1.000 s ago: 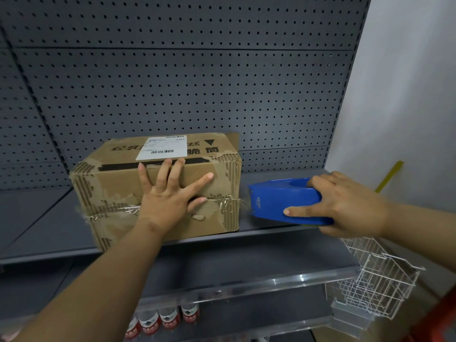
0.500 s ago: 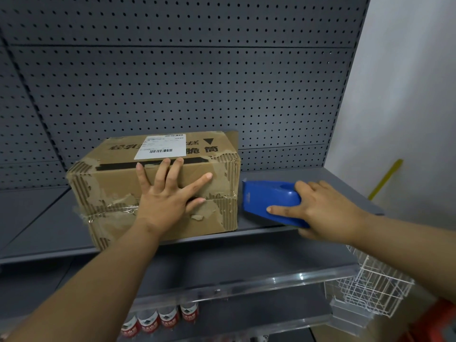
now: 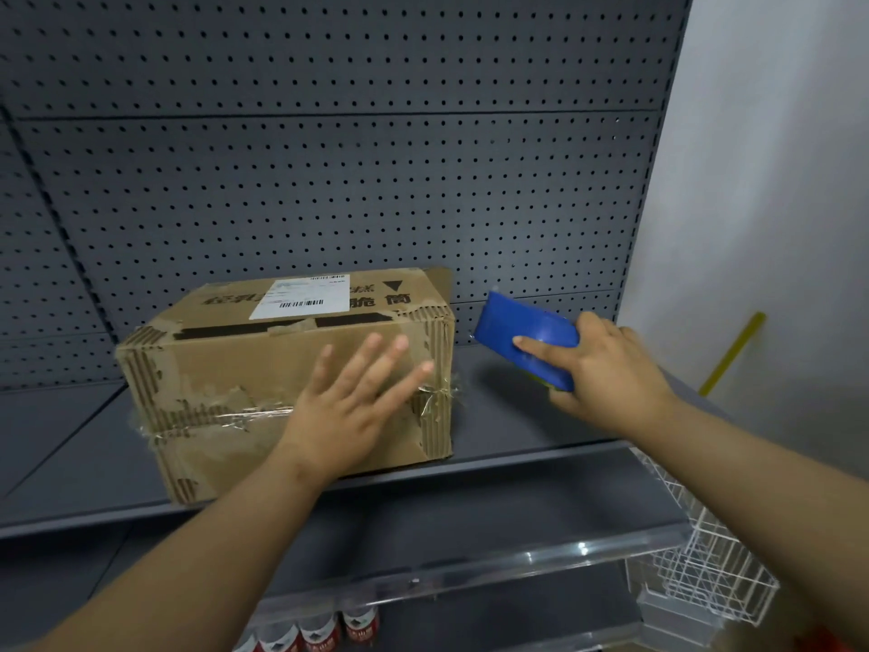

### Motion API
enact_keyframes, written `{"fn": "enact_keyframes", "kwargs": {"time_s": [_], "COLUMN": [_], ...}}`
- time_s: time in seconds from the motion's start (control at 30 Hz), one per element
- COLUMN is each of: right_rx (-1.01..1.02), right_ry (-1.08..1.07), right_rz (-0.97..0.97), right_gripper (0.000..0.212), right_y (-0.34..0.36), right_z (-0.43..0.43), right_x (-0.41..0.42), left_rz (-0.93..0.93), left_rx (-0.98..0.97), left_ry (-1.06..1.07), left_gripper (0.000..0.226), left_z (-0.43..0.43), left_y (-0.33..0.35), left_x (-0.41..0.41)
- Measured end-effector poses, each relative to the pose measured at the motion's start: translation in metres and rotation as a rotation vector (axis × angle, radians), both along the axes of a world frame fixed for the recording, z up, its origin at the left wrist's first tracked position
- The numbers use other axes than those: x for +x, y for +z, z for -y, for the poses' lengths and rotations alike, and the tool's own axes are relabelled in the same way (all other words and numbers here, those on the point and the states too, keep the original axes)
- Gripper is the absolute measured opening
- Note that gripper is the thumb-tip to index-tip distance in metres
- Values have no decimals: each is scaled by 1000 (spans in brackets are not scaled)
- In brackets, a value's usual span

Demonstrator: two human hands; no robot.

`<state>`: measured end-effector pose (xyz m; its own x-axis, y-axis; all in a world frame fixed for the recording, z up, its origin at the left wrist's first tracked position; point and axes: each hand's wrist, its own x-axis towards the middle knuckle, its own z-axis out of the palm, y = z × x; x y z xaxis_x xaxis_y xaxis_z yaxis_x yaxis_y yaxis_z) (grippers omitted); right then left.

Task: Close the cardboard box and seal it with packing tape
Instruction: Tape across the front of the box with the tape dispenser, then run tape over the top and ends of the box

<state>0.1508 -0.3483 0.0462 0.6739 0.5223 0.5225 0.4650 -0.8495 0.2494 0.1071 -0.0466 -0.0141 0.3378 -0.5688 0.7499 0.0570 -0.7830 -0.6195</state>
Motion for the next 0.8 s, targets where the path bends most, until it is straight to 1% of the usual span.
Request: {"fn": "enact_keyframes", "kwargs": {"time_s": [0.07,0.13,0.2,0.23,0.3,0.37,0.5,0.53,0.6,0.67,0.7,0.8], "right_rx": [102,200,280,311,370,434,521,542,578,606,610,601], "right_ry": [36,47,61,76,119,157,225,238,259,293,309,332], "right_rz": [0,27,37,39,53,75,102,100,108,118,115,97], "right_gripper": [68,66,66,66,67,67,64,64,63,62,63,67], "right_y": [5,10,14,16,19,22,34,37,43,48,49,54], "right_z": [-12,-23,-31,-34,-37,-38,-40,-41,-42,-44,-45,-49], "right_x": [-2,-2,-3,-5,-8,-11,-18,-21,-26,-31,-33,-40], "left_rz": [-93,-237,-355,-380,-370,-367,-387,-401,-438,-464,-453,-387], "left_rx": [163,308,375,387,429,454,436,432,412,328,270,90], "left_ry": [-60,-103,-91,-67,-29,-20,-41,-23,27,52,46,30], "left_gripper": [59,54,50,47,36,32,24,25,38,54,59,60], "left_z": [15,28,36,39,42,43,40,40,41,43,42,30], "left_y": [9,19,25,26,26,22,16,16,18,19,17,10], "left_x": [3,7,12,15,18,21,24,23,20,12,8,-12]}}
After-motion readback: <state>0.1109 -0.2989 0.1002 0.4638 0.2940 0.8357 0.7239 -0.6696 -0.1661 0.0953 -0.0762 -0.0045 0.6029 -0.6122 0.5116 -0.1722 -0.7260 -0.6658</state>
